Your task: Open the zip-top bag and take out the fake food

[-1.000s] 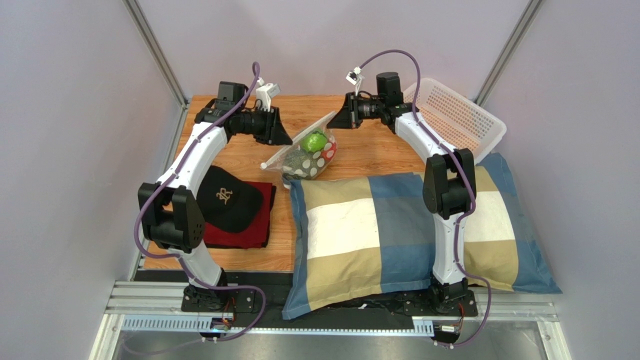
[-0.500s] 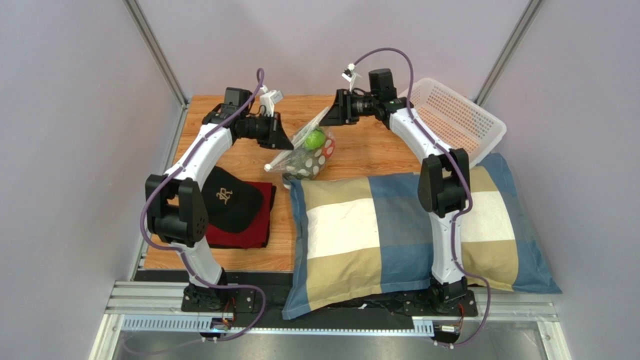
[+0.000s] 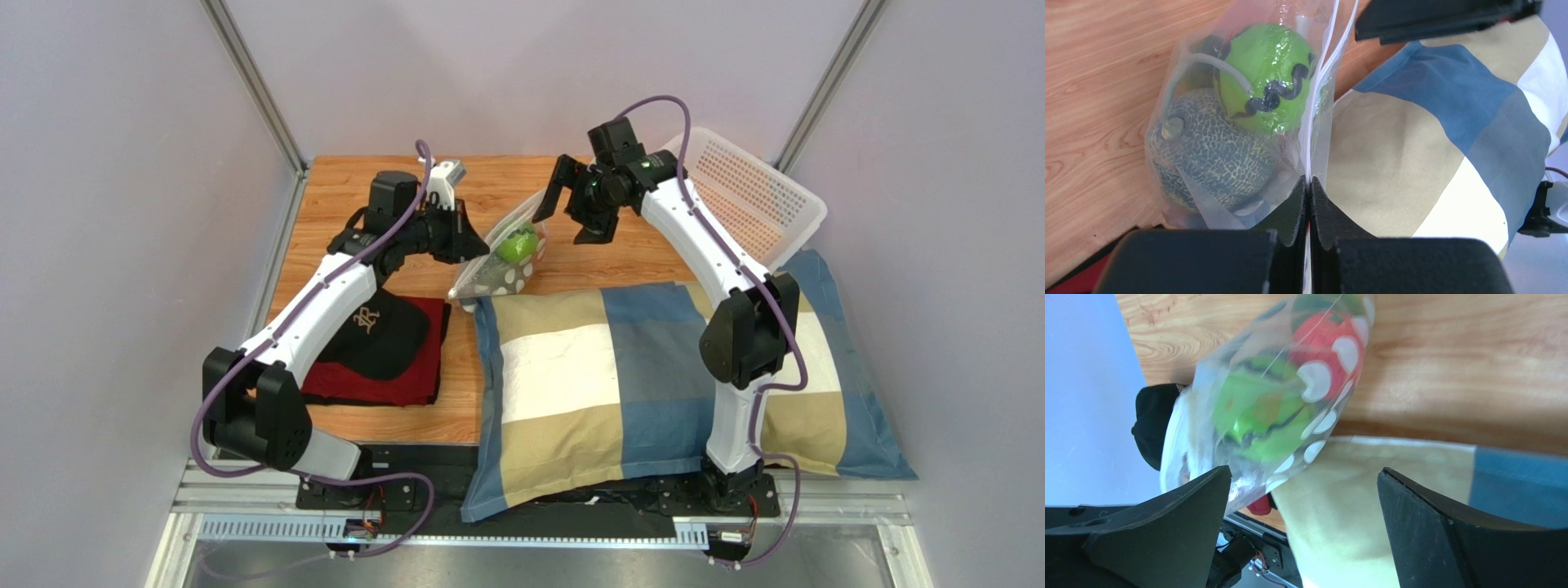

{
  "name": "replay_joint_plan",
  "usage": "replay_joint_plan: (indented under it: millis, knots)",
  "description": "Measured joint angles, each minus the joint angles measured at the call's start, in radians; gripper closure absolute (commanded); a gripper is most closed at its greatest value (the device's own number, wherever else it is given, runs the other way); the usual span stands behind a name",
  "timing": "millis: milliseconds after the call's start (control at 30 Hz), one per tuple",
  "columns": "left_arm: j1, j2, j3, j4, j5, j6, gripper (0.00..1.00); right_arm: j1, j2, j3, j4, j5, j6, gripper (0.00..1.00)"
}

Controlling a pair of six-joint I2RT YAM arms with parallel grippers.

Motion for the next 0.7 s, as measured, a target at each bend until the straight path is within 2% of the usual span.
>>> replay_joint_plan:
  millis: [67,133,267,533,600,700]
  knots:
    - [-0.008,-0.011,-0.026,0.023,-0.024,-0.028,1.00,0.045,-0.027,-0.018,-0.004,0.042,0.031,0.20]
    - [-0.011,-0.012,-0.040,0.043,-0.043,-0.060,1.00,0.105,-0.048,-0.035,0.001,0.071,0.071,0.23]
    - [-0.016,-0.021,-0.061,0.086,-0.063,-0.119,1.00,0.189,-0.070,-0.097,0.050,0.083,0.163,0.23]
    - [-0.019,-0.037,-0.079,0.141,-0.081,-0.217,1.00,0.188,-0.065,-0.122,0.142,0.100,0.246,0.15]
    - [-0.020,-0.038,-0.088,0.155,-0.077,-0.240,1.00,0.188,-0.065,-0.123,0.169,0.100,0.267,0.15]
    - [-0.020,-0.042,-0.112,0.177,-0.073,-0.270,1.00,0.190,-0.053,-0.116,0.184,0.098,0.295,0.21]
